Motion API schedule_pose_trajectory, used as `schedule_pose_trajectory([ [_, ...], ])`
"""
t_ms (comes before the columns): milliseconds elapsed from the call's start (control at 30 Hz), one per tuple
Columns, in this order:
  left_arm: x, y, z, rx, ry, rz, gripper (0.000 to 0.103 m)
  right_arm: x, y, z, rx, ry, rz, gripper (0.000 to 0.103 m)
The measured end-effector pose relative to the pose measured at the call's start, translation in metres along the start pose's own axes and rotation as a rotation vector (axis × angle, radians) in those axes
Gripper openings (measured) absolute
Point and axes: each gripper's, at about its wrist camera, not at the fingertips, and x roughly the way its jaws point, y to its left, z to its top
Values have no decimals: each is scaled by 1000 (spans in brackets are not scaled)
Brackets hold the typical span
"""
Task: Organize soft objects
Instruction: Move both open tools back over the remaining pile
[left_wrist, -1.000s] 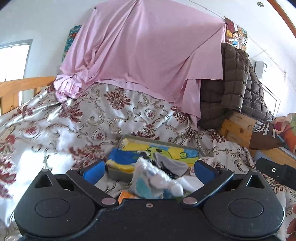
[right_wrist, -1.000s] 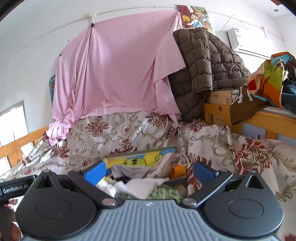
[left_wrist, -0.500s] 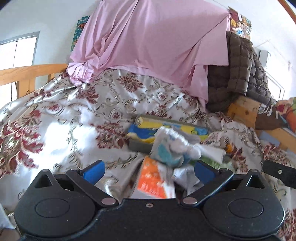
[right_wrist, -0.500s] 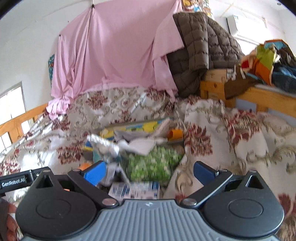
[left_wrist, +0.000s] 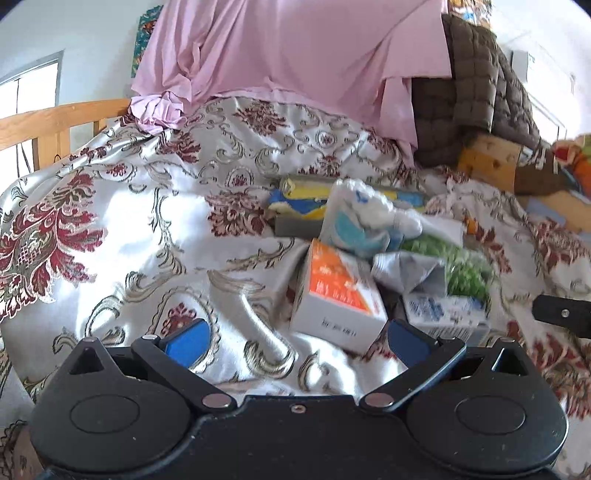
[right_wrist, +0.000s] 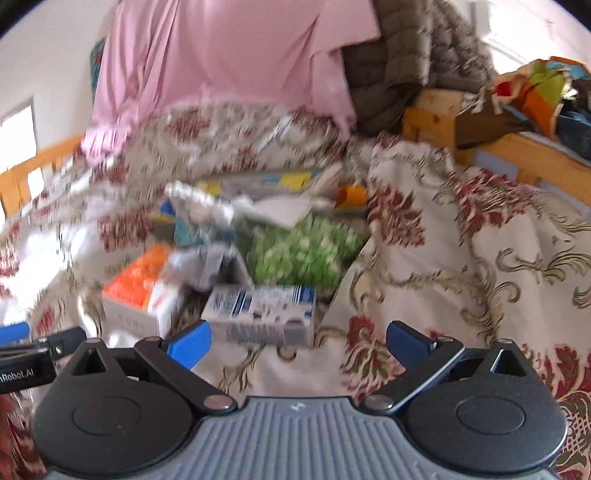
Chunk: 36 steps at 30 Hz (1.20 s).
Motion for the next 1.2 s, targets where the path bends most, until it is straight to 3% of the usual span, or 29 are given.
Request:
schedule_pose_trajectory([
  [467, 8, 5, -9, 21, 30, 58, 102, 17, 19, -2, -84, 61, 58, 103],
  [833, 12, 6, -1, 7, 20, 90, 102, 19, 25, 1, -79, 13, 114, 103],
  [1200, 34, 4, 24, -46, 7, 114, 102, 34, 34, 9, -144, -79, 95, 103],
])
